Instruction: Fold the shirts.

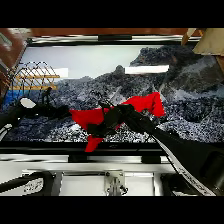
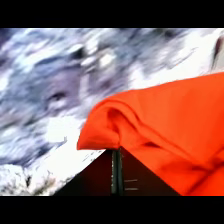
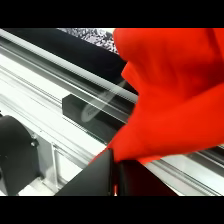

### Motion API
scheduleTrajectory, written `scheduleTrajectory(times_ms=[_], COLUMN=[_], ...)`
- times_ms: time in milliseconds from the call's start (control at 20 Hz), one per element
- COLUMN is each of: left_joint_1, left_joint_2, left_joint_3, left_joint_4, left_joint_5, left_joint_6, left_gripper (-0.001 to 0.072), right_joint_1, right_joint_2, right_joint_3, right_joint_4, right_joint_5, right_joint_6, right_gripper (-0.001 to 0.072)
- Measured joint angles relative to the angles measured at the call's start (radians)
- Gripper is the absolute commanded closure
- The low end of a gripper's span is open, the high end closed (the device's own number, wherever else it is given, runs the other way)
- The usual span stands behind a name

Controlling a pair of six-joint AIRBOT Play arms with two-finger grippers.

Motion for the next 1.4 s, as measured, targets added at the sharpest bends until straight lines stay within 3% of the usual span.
scheduleTrajectory(times_ms=[300, 600, 750, 900, 1250, 1400], left_joint_1=[0.051, 0.058, 0.06, 0.061, 0.06, 0.061], left_joint_2=[0.218, 0.447, 0.493, 0.482, 0.343, 0.296], left_joint_3=[0.295, 0.811, 0.95, 1.001, 1.03, 1.032], left_joint_4=[0.0, -0.065, -0.067, -0.01, 0.049, 0.062], left_joint_5=[0.02, 0.184, 0.233, 0.195, 0.036, 0.006], left_joint_6=[0.037, 0.048, 0.051, 0.045, 0.019, 0.015], left_gripper=[0.0674, 0.0674, 0.0674, 0.0674, 0.0674, 0.0675], right_joint_1=[-0.151, -0.298, -0.316, -0.323, -0.326, -0.326], right_joint_2=[0.166, 0.376, 0.424, 0.445, 0.431, 0.393], right_joint_3=[0.247, 0.653, 0.751, 0.787, 0.807, 0.809], right_joint_4=[-0.032, -0.054, -0.056, -0.095, -0.343, -0.362], right_joint_5=[-0.079, 0.154, 0.175, 0.084, -0.332, -0.411], right_joint_6=[-0.106, -0.137, -0.141, -0.139, -0.044, -0.024], right_gripper=[0.0659, 0.0658, 0.0658, 0.0658, 0.0658, 0.0658])
